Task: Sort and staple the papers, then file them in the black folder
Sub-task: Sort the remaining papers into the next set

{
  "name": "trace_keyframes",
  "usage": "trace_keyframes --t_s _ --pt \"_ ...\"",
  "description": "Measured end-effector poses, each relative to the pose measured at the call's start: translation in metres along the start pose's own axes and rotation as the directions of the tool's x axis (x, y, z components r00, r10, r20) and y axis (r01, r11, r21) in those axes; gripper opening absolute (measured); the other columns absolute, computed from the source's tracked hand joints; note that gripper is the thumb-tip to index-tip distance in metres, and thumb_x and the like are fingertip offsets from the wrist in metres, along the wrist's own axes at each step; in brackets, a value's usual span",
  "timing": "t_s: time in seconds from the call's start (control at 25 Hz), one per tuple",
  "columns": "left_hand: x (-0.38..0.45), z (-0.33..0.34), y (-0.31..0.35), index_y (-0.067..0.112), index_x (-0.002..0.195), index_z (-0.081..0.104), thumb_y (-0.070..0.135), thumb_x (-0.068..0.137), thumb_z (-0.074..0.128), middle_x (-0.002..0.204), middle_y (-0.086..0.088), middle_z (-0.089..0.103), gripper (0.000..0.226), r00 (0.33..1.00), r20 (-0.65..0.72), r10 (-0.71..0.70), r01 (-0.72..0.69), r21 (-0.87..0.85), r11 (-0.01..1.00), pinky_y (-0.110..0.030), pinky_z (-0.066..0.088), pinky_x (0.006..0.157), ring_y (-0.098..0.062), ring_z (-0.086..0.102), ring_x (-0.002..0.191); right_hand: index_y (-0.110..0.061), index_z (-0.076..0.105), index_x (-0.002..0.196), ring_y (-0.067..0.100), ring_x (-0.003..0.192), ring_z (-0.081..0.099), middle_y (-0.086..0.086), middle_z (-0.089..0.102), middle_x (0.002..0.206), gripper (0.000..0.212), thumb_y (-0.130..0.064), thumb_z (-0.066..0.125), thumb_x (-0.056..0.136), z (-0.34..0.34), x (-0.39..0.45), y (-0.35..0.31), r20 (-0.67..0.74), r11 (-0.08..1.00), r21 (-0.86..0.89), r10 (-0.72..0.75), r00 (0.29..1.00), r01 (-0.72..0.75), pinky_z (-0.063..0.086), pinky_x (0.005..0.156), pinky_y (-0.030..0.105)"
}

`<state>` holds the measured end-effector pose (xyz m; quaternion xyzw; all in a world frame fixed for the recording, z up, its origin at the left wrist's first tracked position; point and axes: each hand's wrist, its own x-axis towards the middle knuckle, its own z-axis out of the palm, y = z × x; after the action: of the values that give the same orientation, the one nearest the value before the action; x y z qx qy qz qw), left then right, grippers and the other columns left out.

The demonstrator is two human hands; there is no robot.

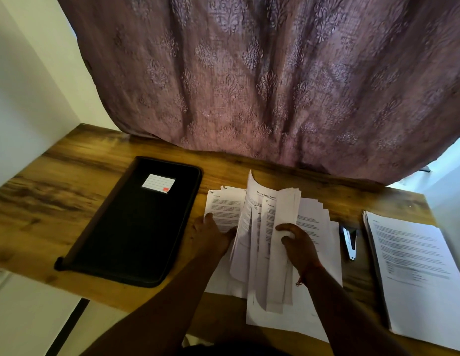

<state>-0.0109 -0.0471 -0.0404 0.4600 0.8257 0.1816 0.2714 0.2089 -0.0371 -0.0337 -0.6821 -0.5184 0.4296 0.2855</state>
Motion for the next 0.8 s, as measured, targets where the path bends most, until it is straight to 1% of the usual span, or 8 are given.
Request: trace_keyframes --t_s 0.08,0.16,0.24,0.32,0.44,0.52,0.68,0.8 --pt "-0.001 -0.004 -0.005 0.022 0.144 0.033 0.062 0.081 0.065 0.144 -0.01 0.042 0.082 0.998 -0.049 0.035 -0.036 -0.03 0.999 -0.048 0.042 0.106 -0.034 0.042 0.134 -0.023 0.064 0.112 0.019 0.106 0.049 -0.007 0.047 0.12 0.028 -0.005 0.051 0.095 0.0 0.0 0.0 0.001 1.0 -0.003 -0.004 1.0 0.004 0.051 0.097 0.047" --pt "-0.005 -0.007 -0.01 0.03 0.134 0.043 0.051 0.089 0.063 0.127 0.003 0.057 0.053 0.981 -0.121 0.15 -0.173 -0.211 0.962 -0.033 0.053 0.084 -0.024 0.059 0.115 -0.022 0.063 0.113 0.018 0.105 0.049 -0.007 0.047 0.121 0.028 -0.004 0.05 0.095 0.0 0.0 0.0 0.006 1.0 -0.004 -0.011 1.0 0.011 0.05 0.094 0.042" --pt "-0.011 -0.012 -0.01 0.034 0.124 0.05 0.045 0.095 0.059 0.111 0.017 0.058 0.033 0.958 -0.127 0.257 -0.283 -0.28 0.917 -0.021 0.049 0.074 -0.01 0.063 0.097 -0.022 0.063 0.113 0.017 0.105 0.048 -0.007 0.047 0.122 0.029 -0.004 0.05 0.095 0.0 0.0 0.001 0.007 1.0 -0.003 -0.014 1.0 0.014 0.049 0.092 0.039" --pt "-0.012 -0.008 -0.01 0.03 0.118 0.057 0.045 0.096 0.057 0.107 0.019 0.057 0.027 0.956 -0.059 0.287 -0.293 -0.223 0.93 -0.024 0.05 0.079 -0.005 0.059 0.093 -0.023 0.063 0.113 0.017 0.106 0.047 -0.007 0.047 0.123 0.029 -0.005 0.05 0.095 0.0 0.0 0.002 0.006 1.0 -0.01 -0.017 1.0 0.017 0.049 0.093 0.04" --pt "-0.008 0.008 -0.003 0.023 0.107 0.064 0.043 0.097 0.053 0.105 0.002 0.064 0.025 0.896 0.067 0.438 -0.438 -0.026 0.899 -0.036 0.053 0.09 -0.015 0.06 0.094 -0.026 0.064 0.112 0.019 0.107 0.05 -0.004 0.05 0.125 0.029 -0.007 0.051 0.095 0.002 0.003 0.003 0.01 1.0 -0.024 -0.007 1.0 0.007 0.049 0.094 0.042" --pt "-0.016 0.014 0.011 0.016 0.11 0.063 0.033 0.1 0.051 0.109 -0.001 0.062 0.023 0.856 0.148 0.495 -0.49 -0.071 0.869 -0.029 0.047 0.095 -0.013 0.055 0.098 -0.028 0.064 0.114 0.022 0.111 0.049 -0.003 0.051 0.124 0.029 -0.01 0.05 0.095 0.001 0.004 0.004 0.003 0.998 -0.055 0.006 1.0 -0.005 0.048 0.098 0.044" --pt "-0.016 0.009 0.02 0.011 0.117 0.06 0.025 0.105 0.041 0.115 0.001 0.059 0.026 0.958 0.048 0.283 -0.231 -0.459 0.858 -0.022 0.043 0.095 -0.019 0.058 0.111 -0.027 0.064 0.114 0.024 0.115 0.049 -0.002 0.051 0.128 0.029 -0.009 0.051 0.096 0.001 0.003 0.006 0.0 0.999 -0.047 -0.002 1.0 0.002 0.046 0.099 0.044" --pt "0.007 -0.003 0.009 0.006 0.12 0.056 0.015 0.104 0.04 0.119 -0.007 0.058 0.024 0.955 0.28 0.095 0.159 -0.759 0.632 -0.028 0.045 0.087 -0.022 0.059 0.103 -0.029 0.063 0.108 0.022 0.109 0.052 -0.002 0.052 0.126 0.027 -0.007 0.052 0.095 -0.001 0.002 0.006 0.01 1.0 -0.005 -0.01 1.0 0.011 0.051 0.095 0.044"
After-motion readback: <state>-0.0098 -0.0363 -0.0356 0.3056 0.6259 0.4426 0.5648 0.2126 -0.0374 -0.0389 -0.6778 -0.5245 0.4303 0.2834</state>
